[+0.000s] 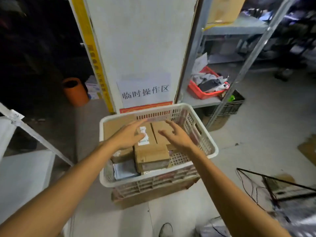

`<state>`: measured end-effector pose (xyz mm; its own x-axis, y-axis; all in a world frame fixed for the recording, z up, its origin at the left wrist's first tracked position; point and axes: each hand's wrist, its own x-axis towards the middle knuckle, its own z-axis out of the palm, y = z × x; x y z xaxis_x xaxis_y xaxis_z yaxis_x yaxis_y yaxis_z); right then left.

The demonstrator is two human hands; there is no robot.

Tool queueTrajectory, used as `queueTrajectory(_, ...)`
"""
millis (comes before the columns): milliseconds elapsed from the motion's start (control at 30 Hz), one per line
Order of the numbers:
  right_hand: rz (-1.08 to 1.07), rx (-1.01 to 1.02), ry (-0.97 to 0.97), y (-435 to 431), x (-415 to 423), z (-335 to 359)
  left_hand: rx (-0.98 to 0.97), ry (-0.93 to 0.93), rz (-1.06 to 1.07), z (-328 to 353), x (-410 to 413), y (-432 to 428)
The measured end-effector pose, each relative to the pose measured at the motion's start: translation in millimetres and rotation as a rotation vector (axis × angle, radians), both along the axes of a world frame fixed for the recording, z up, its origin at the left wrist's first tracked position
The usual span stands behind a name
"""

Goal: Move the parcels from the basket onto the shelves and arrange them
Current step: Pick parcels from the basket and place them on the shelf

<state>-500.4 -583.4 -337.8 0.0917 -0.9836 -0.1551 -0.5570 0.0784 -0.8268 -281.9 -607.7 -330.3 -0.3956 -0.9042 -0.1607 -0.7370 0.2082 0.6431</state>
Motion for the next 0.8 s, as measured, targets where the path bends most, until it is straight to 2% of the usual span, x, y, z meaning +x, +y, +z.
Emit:
queueTrajectory(300, 0.027, 0.164, 0.042, -17, -54, -46, 0.097, -0.055, -0.005, -48, -44, -16)
queueTrajectory(433, 0.025, 0.243, 0.047, -41, -64, -69, 0.126, -0.090, -0.041, -73, -53, -47)
queueTrajectory(667, 0.031, 0.391, 0.135, -89, -90, -112, 0.259, -0.044, -0.045, -128, -67, -100)
queueTrajectory(800, 0.109, 0.479, 0.156, -107, -88, -144, 0.329, -0.132, -0.052, -163, -63, -101)
